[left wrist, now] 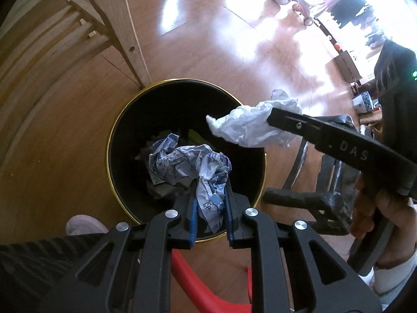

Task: Collect trash
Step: 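Carry the cloth and plastic bag to the black bin and open both tools, then move both open tools back over the table toward the foil wrappers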

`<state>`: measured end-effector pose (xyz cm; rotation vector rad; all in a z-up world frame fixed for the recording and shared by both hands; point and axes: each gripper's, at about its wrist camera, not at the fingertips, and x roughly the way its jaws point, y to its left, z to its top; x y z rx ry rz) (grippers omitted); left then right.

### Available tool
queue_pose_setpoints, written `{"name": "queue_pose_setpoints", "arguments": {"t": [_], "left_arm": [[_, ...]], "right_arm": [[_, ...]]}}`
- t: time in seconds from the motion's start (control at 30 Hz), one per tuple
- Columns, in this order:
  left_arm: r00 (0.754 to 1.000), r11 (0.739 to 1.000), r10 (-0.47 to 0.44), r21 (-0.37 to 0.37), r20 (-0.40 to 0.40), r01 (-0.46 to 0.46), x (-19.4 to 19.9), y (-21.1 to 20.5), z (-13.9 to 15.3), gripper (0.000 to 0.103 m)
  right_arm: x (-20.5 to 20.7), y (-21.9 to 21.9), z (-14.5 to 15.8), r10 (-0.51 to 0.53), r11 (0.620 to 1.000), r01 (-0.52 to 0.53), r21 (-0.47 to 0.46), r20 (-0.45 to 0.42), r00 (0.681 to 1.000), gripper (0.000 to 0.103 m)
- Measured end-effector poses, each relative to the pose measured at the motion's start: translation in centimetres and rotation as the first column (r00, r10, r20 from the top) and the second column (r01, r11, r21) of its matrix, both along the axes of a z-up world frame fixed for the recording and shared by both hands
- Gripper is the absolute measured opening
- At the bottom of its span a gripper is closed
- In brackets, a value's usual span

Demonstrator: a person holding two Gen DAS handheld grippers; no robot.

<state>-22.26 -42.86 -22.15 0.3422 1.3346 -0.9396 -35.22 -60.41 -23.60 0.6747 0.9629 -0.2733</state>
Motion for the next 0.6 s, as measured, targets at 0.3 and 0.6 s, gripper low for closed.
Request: {"name": "queue_pose_setpoints", "arguments": {"t": [0.3, 0.6], "left_arm": [[1.000, 1.000, 0.027, 0.004, 0.012, -0.027, 0.0, 0.2, 1.1, 0.097], [0.965, 0.989, 0.123, -0.114, 0.230, -0.099, 1.5, 4.8, 9.8, 0.097]], "right_arm": [[-0.9, -1.9, 2.7, -0.102, 0.994, 0.103, -0.019, 0.074, 0.992, 0.096], [1.2, 0.4, 9.0, -0.092, 0.963, 0.141, -0.231, 0.211, 0.973, 0.096]]}}
